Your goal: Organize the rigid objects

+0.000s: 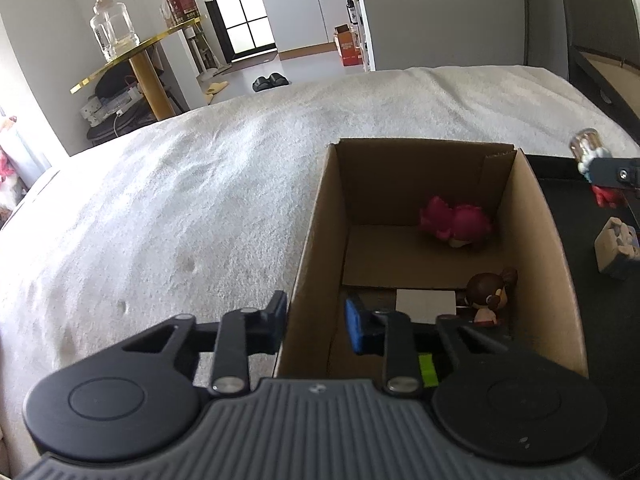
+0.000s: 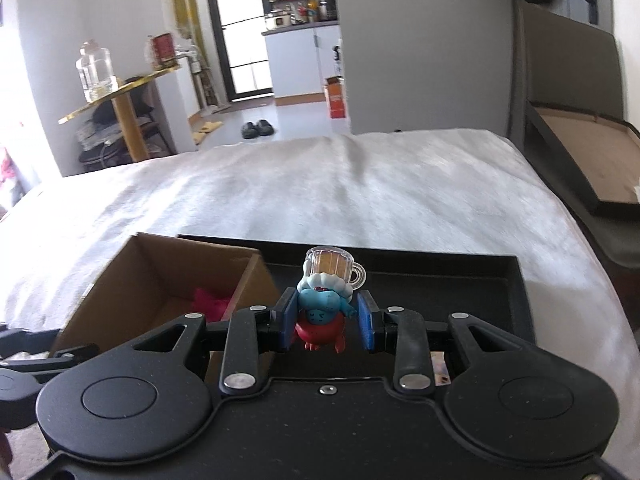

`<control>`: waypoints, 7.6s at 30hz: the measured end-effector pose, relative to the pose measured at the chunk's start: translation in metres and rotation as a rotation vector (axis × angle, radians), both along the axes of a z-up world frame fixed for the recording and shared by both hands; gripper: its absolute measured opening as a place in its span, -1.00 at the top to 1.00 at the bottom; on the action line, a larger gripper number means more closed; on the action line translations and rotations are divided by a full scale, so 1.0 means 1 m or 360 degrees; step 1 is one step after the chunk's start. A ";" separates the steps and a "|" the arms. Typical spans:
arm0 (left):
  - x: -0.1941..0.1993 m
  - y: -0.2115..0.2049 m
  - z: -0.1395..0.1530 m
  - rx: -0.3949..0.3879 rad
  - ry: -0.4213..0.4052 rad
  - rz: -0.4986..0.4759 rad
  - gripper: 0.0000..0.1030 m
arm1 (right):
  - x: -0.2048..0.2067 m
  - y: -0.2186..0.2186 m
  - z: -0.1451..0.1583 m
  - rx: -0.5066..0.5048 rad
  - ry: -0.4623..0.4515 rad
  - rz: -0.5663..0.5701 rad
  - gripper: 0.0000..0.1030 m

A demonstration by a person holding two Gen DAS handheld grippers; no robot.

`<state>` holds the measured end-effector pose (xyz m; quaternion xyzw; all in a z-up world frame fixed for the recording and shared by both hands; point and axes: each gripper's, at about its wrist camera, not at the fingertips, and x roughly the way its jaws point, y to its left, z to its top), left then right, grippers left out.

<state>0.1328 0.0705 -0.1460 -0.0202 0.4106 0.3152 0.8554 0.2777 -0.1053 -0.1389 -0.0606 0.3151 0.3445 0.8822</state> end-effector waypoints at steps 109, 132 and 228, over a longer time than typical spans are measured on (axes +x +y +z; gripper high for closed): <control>0.037 -0.025 -0.002 0.0176 0.0152 0.0038 -0.53 | 0.035 -0.035 -0.076 -0.0201 0.0260 -0.0345 0.12; 0.012 -0.009 0.007 0.0080 0.0041 0.0053 -0.53 | 0.005 -0.015 -0.014 -0.0044 0.0082 -0.0178 0.15; -0.006 0.005 0.016 -0.0089 0.0031 -0.0051 0.46 | -0.030 -0.018 0.004 -0.0021 0.0150 0.0024 0.04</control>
